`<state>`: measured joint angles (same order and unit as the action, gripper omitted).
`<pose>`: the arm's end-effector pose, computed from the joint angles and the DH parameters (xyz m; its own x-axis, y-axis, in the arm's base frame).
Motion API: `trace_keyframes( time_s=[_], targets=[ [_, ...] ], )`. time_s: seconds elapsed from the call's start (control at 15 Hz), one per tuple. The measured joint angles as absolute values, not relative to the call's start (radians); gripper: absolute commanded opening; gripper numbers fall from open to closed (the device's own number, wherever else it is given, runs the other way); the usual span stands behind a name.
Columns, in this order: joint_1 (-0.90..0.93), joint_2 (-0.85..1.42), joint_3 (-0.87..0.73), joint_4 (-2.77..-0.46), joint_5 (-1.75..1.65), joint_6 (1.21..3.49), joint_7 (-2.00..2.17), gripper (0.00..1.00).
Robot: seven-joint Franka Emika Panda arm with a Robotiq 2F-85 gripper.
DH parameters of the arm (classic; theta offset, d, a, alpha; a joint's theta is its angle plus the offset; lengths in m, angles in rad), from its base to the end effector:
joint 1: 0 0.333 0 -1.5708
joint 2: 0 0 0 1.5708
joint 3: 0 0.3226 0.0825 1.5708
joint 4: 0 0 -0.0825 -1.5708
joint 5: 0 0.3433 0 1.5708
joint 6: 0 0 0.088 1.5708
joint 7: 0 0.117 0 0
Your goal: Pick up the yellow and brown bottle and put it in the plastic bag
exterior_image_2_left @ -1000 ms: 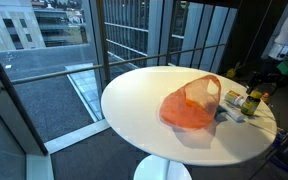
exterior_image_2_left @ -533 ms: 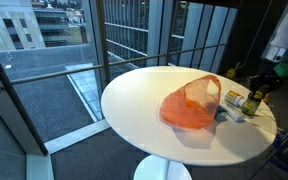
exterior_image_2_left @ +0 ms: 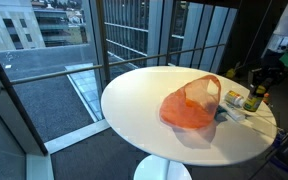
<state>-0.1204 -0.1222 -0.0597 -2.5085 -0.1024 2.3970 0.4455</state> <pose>0.4201 -0.0780 0.3538 0.8524 -0.5218 0.0346 -0.5229 -0.8507 0.0531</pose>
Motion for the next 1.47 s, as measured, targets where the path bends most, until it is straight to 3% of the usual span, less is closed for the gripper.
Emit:
trace_keyframes(
  time_s=[0.67,1.47],
  targets=[
    [-0.029,-0.276,0.046,-2.441,-0.070,2.176,0.439,0.20],
    [0.017,-0.105,0.098,-2.203,-0.059,2.176,0.442,0.20]
  ],
)
